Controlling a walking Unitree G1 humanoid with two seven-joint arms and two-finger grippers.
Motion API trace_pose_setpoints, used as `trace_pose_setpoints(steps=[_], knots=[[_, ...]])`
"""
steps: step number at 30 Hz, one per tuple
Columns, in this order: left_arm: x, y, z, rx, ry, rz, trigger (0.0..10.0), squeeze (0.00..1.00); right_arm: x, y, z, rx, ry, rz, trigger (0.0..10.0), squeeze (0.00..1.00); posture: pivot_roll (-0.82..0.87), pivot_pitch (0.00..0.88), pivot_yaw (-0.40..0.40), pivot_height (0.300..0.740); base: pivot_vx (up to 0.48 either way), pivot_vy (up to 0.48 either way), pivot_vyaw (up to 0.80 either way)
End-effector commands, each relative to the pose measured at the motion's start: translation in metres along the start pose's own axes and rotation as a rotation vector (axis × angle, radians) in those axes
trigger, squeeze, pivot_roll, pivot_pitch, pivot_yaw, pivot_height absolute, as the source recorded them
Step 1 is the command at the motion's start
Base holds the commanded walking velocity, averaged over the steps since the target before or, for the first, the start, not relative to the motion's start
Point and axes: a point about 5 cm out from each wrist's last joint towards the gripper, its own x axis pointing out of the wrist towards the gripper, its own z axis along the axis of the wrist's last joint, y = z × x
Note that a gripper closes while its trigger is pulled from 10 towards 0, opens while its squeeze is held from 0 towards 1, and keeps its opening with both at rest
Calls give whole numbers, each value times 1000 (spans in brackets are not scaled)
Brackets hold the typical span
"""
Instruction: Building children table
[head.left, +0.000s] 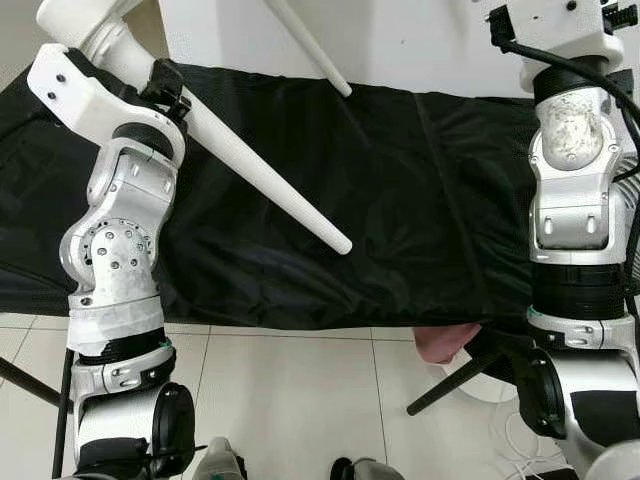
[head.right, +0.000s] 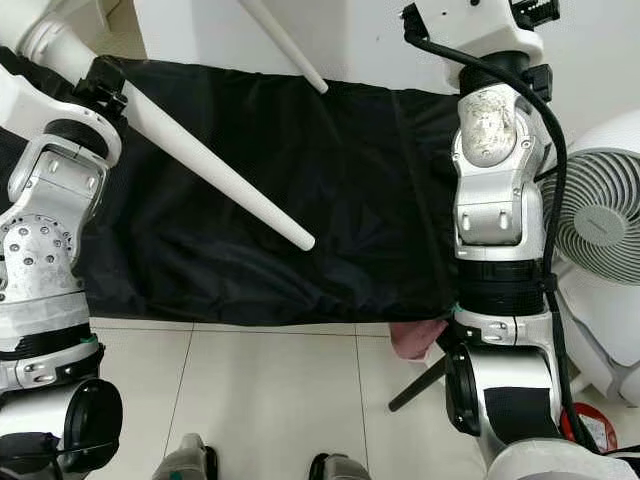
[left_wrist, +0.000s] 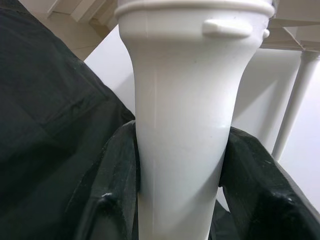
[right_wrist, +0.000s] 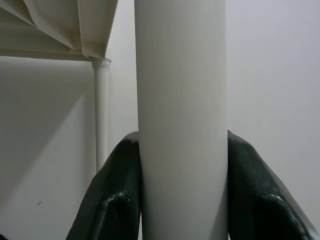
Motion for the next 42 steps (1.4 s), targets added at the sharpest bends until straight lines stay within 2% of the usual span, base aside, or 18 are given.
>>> trace_pose_setpoints(steps=[1,42], knots=[[-7,-29,28,-83,-157,-211,0,0,0,2,-9,-15,47,28,10000,0,22,87,-61,740,0,0,0],[-7,-29,28,-83,-157,-211,0,0,0,2,-9,-15,47,28,10000,0,22,87,-61,740,0,0,0]])
